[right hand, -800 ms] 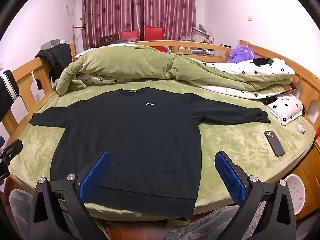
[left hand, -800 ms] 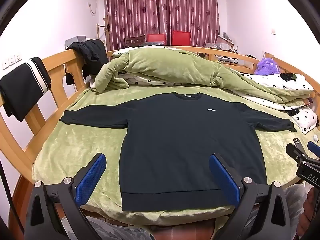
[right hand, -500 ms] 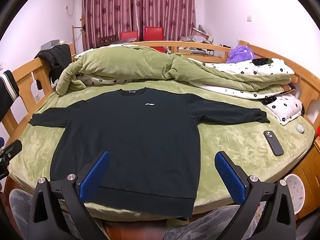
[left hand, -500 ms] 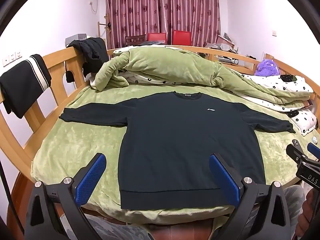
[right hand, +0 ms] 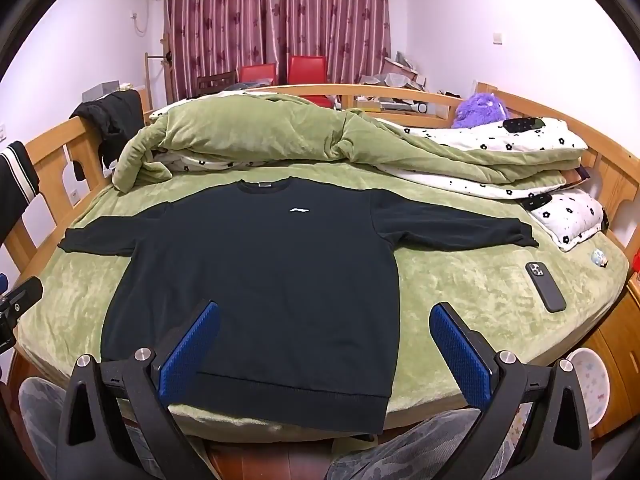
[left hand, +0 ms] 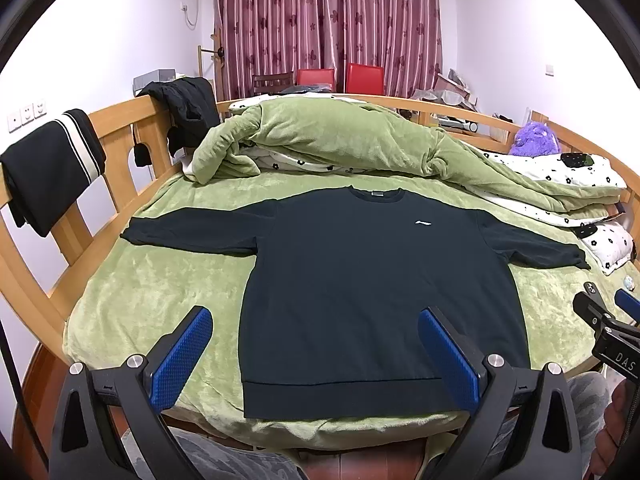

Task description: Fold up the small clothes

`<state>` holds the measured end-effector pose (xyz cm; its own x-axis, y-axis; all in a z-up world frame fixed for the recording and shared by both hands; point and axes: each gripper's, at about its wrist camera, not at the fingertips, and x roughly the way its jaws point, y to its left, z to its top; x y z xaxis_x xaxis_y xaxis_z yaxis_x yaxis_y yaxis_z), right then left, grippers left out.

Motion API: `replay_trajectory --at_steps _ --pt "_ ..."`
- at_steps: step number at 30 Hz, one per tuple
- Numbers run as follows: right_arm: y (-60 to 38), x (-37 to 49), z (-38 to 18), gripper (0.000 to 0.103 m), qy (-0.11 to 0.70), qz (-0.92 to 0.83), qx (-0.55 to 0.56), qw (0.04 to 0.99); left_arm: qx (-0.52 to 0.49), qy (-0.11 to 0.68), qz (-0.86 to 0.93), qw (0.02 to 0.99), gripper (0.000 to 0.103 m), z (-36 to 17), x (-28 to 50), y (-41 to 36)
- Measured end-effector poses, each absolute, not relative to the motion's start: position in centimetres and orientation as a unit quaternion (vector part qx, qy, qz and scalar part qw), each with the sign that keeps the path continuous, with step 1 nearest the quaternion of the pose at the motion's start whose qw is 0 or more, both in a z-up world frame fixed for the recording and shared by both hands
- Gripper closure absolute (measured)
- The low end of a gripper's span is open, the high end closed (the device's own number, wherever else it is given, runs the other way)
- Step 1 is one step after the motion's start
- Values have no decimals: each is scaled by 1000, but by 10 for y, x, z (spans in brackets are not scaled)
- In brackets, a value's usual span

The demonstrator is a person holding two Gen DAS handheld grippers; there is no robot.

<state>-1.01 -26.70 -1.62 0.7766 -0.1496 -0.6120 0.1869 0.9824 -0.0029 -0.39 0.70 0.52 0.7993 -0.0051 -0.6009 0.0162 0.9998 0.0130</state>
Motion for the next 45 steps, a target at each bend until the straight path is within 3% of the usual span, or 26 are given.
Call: replay_trajectory --at_steps 45 --pt "-265 -14 -29 0 328 -86 44 940 0 313 -3 950 0 11 -11 6"
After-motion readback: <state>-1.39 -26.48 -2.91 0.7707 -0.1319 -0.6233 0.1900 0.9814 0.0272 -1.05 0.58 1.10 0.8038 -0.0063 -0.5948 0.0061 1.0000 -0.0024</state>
